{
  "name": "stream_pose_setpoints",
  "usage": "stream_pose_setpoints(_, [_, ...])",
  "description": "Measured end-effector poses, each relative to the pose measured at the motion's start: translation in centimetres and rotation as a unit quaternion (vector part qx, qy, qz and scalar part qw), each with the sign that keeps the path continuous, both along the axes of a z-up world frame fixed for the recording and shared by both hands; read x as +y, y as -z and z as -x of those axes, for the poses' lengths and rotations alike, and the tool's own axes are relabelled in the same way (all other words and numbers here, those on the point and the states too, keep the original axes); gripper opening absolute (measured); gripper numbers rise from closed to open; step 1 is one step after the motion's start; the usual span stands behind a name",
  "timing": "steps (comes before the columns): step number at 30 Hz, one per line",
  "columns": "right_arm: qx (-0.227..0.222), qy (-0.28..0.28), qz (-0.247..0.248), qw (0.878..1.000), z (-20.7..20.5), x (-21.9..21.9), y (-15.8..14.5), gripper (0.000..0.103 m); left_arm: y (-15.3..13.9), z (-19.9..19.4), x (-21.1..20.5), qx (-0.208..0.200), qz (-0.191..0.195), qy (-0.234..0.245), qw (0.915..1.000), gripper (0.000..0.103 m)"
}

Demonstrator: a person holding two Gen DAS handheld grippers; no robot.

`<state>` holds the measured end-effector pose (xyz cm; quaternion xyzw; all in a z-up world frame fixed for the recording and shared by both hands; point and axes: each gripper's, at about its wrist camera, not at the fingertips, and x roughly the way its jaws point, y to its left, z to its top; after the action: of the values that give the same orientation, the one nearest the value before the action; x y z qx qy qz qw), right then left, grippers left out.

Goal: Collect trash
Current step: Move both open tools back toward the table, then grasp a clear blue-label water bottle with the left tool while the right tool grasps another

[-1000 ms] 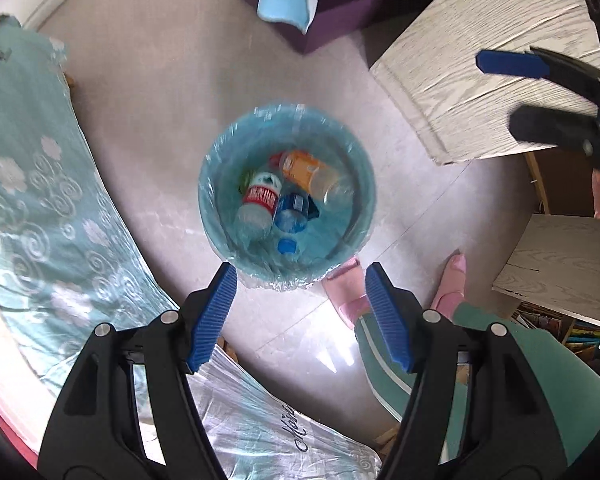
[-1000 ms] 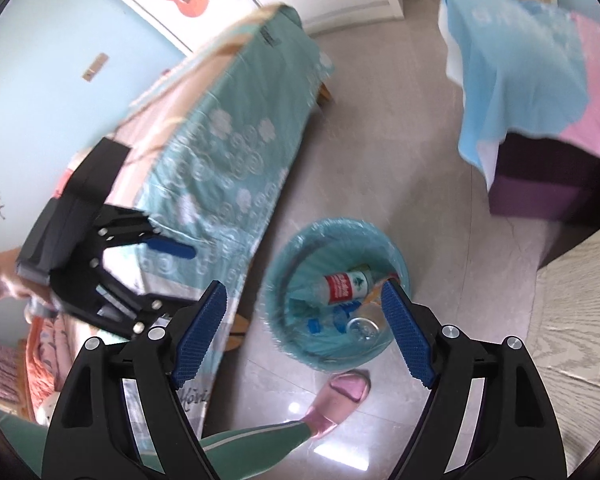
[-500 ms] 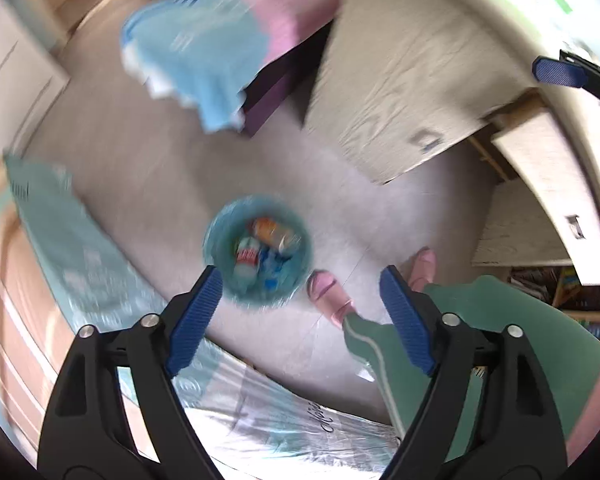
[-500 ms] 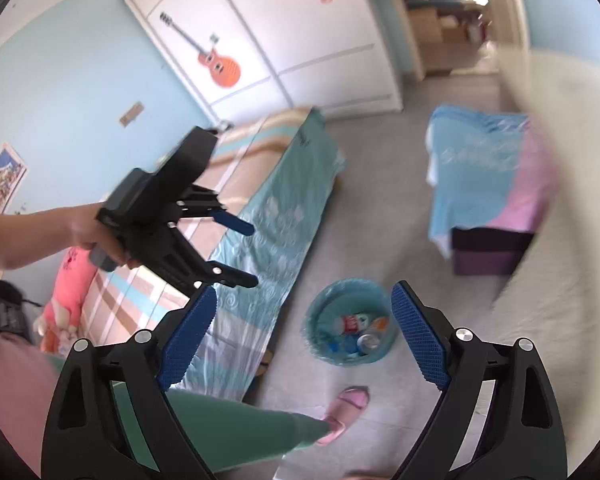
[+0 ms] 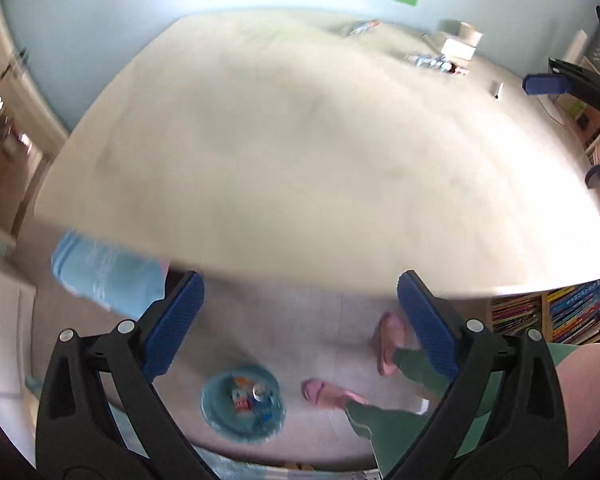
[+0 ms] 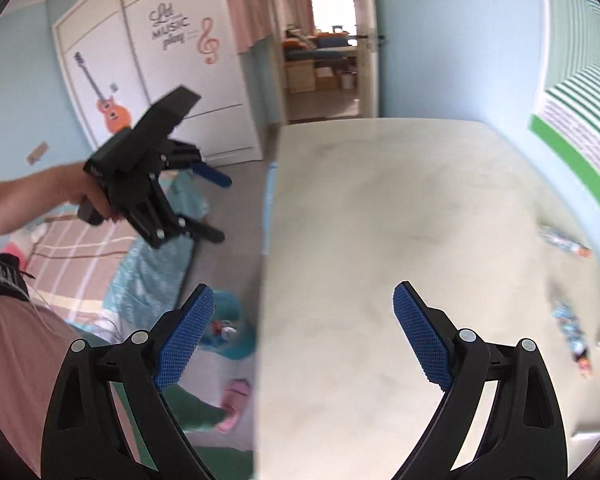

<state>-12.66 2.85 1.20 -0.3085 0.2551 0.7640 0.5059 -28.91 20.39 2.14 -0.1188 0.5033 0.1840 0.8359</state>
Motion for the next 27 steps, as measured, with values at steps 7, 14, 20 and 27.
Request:
stream_pose_setpoints(7, [-0.039,0.065,0.002,0.997,-12.9,-2.0,-0.6,0.090,-2.7,-14.1,-2.5,-0.020,-0.048,0.063,0.9967,0.096])
stream_pose_setpoints(14, [-0.044,0.113,0.003,0.993,-20.5,-1.9,0.2,0.090,-3.0,-23.4,-2.4,-0.019,-0.070,0.130,0.9888,0.096])
stream_pose_setpoints(20, [-0.060,0.150,0.015,0.987,-25.3,0.7,2.4,0.090,-1.8,-30.7,2.8,-0.005,-0.060,0.185,0.9809,0.096])
stream_pose_setpoints(27, [-0.029,0.164,0.050,0.985,-30.4,4.8,6.3,0.090,1.6,-39.5,8.7,0.016,-0.054,0.241,0.9688,0.096])
